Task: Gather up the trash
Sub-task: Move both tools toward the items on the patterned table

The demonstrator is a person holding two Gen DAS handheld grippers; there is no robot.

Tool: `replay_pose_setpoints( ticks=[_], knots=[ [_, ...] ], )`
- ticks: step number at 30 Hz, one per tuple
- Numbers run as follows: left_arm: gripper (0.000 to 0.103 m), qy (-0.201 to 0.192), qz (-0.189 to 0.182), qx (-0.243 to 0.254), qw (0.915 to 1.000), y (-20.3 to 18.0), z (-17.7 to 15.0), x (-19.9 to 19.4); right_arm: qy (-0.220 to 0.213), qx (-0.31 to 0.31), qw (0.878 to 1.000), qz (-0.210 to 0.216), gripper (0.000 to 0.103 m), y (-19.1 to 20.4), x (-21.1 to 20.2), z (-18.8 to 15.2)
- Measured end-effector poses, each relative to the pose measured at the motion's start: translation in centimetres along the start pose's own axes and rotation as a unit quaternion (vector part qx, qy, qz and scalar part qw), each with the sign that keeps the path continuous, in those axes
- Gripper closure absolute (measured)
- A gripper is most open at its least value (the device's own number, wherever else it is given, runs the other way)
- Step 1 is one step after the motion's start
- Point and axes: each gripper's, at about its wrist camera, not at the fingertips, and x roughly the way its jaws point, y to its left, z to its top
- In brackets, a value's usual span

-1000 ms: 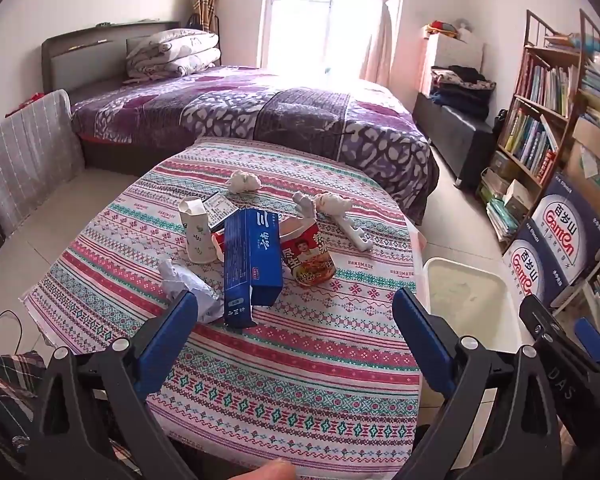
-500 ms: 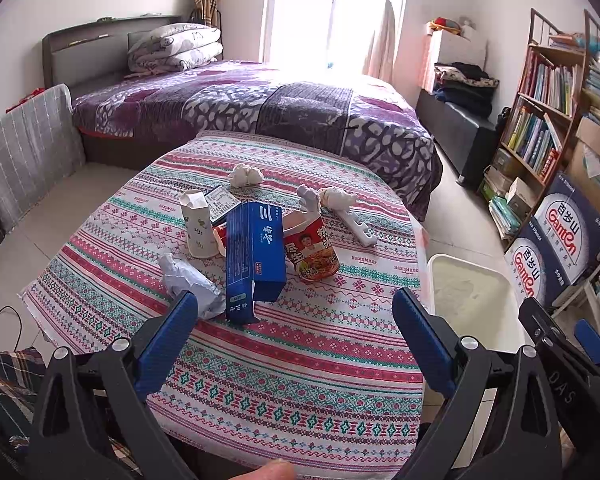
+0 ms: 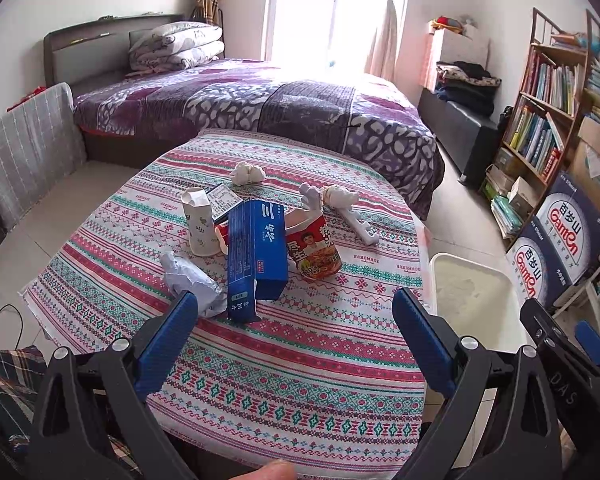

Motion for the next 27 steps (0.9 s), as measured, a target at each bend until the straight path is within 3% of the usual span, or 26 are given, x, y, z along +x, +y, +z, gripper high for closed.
replay_pose_setpoints(
  ticks=[27],
  knots=[
    [0.008,-0.01,-0.011,-0.014,0.9998,0.38,-0.21,0.12,0.002,0.001,1.0,0.001,0.007,-0.04,0.13,0.2]
  ],
)
